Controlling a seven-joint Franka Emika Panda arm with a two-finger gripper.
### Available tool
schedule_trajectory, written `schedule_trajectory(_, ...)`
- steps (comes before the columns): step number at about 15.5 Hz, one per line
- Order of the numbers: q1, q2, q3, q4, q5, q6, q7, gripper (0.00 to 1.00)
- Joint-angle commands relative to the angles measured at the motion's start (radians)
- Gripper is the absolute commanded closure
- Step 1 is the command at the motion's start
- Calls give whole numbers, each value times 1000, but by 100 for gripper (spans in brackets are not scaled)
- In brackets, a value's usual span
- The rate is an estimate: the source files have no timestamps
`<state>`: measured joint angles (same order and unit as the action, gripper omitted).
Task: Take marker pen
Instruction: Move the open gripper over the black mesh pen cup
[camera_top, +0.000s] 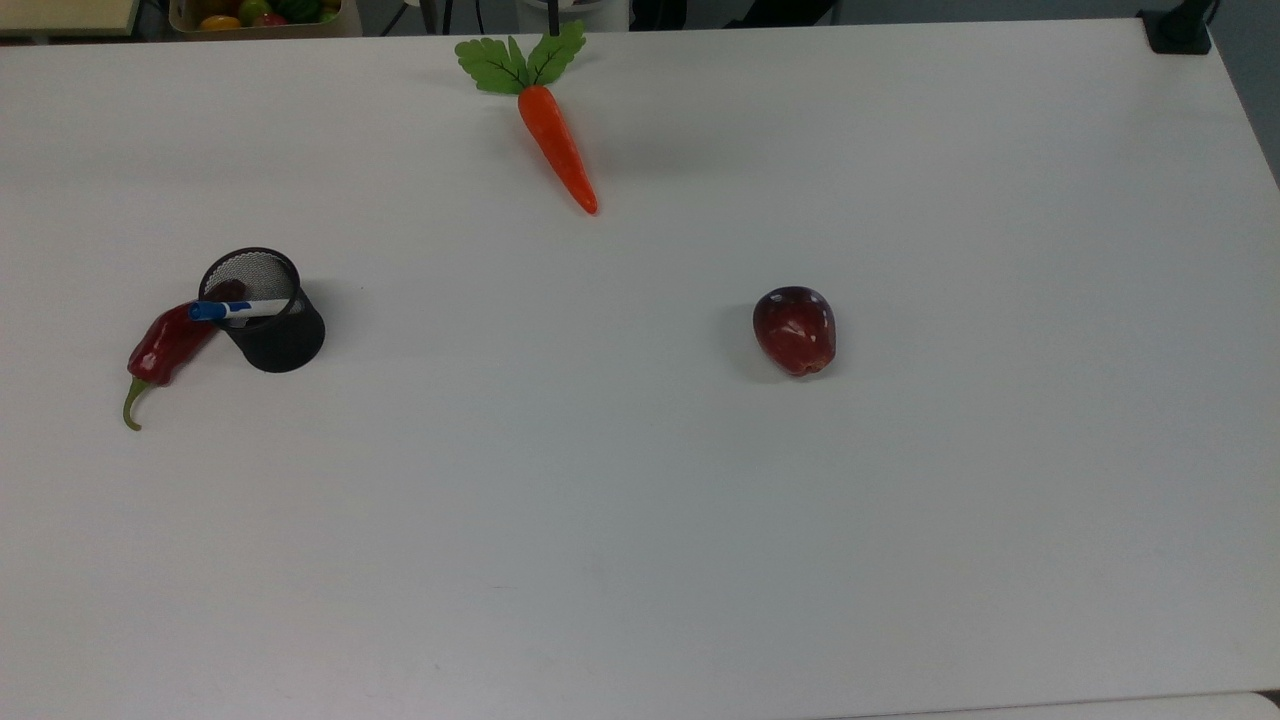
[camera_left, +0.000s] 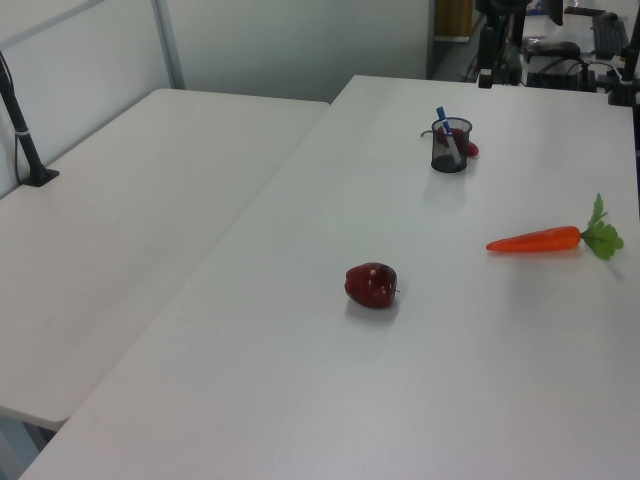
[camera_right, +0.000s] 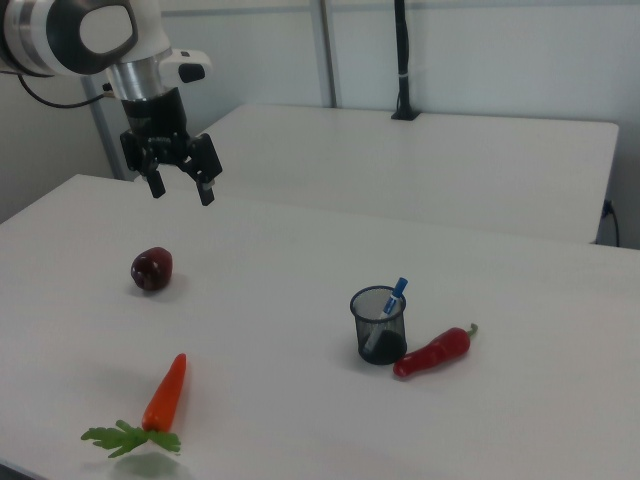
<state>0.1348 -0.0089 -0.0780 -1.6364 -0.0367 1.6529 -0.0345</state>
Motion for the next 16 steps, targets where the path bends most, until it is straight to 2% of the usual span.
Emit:
schedule_trajectory(1, 2, -8, 0, -7, -11, -24, -15, 0)
schedule_trajectory(7, -15, -3, -6, -3, -11, -25, -19, 0)
schedule_trajectory(11, -95, 30, -6, 0, -12, 7, -21, 0)
schedule_trajectory(16, -202, 125, -6, 0, -12, 178, 31, 0)
